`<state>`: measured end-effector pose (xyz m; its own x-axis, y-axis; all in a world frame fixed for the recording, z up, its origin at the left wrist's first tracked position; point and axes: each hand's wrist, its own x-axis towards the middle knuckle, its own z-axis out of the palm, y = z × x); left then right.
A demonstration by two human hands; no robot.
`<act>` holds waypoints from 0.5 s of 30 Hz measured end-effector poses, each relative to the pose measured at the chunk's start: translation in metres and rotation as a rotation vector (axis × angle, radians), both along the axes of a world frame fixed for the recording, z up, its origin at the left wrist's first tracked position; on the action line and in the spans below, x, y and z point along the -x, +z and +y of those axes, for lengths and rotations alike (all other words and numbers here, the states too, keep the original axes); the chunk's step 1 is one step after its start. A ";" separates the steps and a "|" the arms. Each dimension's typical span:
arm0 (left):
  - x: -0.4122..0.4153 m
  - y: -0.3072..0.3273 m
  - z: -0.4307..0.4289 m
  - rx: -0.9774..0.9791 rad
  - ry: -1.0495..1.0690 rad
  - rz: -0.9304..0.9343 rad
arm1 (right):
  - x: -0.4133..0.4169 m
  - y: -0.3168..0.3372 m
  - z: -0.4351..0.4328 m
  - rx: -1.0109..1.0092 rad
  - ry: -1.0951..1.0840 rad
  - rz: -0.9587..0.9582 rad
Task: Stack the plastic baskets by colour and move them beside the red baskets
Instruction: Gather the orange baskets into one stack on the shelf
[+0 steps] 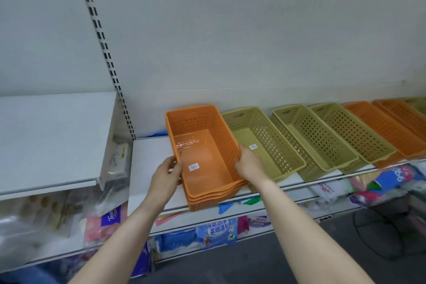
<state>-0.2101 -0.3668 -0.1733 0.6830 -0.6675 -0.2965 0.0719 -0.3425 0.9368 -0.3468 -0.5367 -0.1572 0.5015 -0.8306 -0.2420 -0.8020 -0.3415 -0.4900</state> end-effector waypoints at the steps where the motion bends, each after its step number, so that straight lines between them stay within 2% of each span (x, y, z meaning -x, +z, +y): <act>1: 0.001 0.000 0.001 0.011 0.008 -0.027 | 0.002 0.001 0.000 0.005 -0.009 -0.013; 5: 0.003 0.015 0.002 0.093 0.040 -0.250 | 0.017 0.010 -0.003 -0.008 -0.078 -0.143; 9: 0.018 0.061 -0.023 0.233 0.016 -0.436 | 0.044 0.040 -0.027 0.011 -0.168 -0.295; 12: 0.039 0.091 -0.057 0.308 -0.045 -0.498 | 0.079 0.072 -0.053 0.088 -0.203 -0.447; 15: 0.077 0.108 -0.101 0.328 -0.124 -0.520 | 0.127 0.101 -0.085 0.245 -0.247 -0.426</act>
<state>-0.2866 -0.4675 -0.0654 0.5940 -0.7512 0.2879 -0.4437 -0.0073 0.8962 -0.4742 -0.6220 -0.0561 0.2963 -0.9424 0.1549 -0.6207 -0.3133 -0.7187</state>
